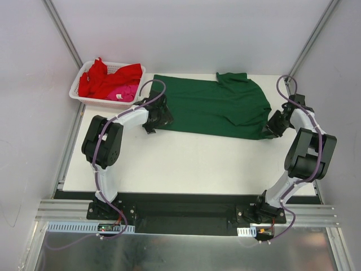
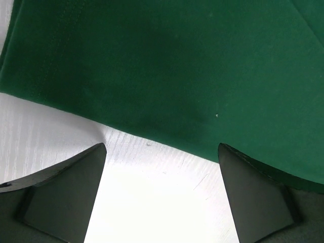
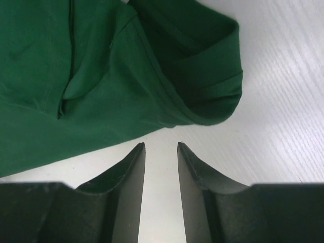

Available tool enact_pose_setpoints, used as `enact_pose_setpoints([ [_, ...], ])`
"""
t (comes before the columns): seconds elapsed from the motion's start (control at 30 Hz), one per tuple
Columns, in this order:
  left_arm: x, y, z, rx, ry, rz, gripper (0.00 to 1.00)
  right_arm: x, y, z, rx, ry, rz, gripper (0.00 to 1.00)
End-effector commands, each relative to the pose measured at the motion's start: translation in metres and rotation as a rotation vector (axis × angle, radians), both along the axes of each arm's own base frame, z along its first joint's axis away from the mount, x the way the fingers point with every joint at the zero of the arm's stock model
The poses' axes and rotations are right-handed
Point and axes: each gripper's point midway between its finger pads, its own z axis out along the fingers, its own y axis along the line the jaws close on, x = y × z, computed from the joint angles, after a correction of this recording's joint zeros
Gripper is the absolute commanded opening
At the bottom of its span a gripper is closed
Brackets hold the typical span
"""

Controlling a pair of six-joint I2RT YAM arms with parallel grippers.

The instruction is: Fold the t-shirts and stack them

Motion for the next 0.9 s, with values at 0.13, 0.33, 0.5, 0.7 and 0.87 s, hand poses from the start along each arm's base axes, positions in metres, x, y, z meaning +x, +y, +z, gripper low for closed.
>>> enact_pose_setpoints([
  [0.13, 0.005, 0.015, -0.009, 0.016, 0.011, 0.112, 0.93, 0.016, -0.021, -0.01, -0.08, 0.021, -0.026, 0.35],
  [0.33, 0.003, 0.023, -0.01, 0.027, 0.014, 0.129, 0.93, 0.021, -0.05, -0.012, -0.188, 0.068, -0.004, 0.35],
  [0.5, 0.002, 0.029, -0.014, 0.032, 0.027, 0.144, 0.93, 0.023, -0.071, -0.012, -0.285, 0.074, 0.003, 0.35],
  [0.7, 0.005, 0.029, -0.007, 0.034, 0.01, 0.129, 0.93, 0.013, -0.073, -0.015, -0.302, 0.129, 0.058, 0.41],
  [0.87, 0.01, 0.025, 0.019, 0.025, -0.045, 0.051, 0.93, 0.016, -0.05, 0.048, -0.233, -0.026, 0.057, 0.59],
])
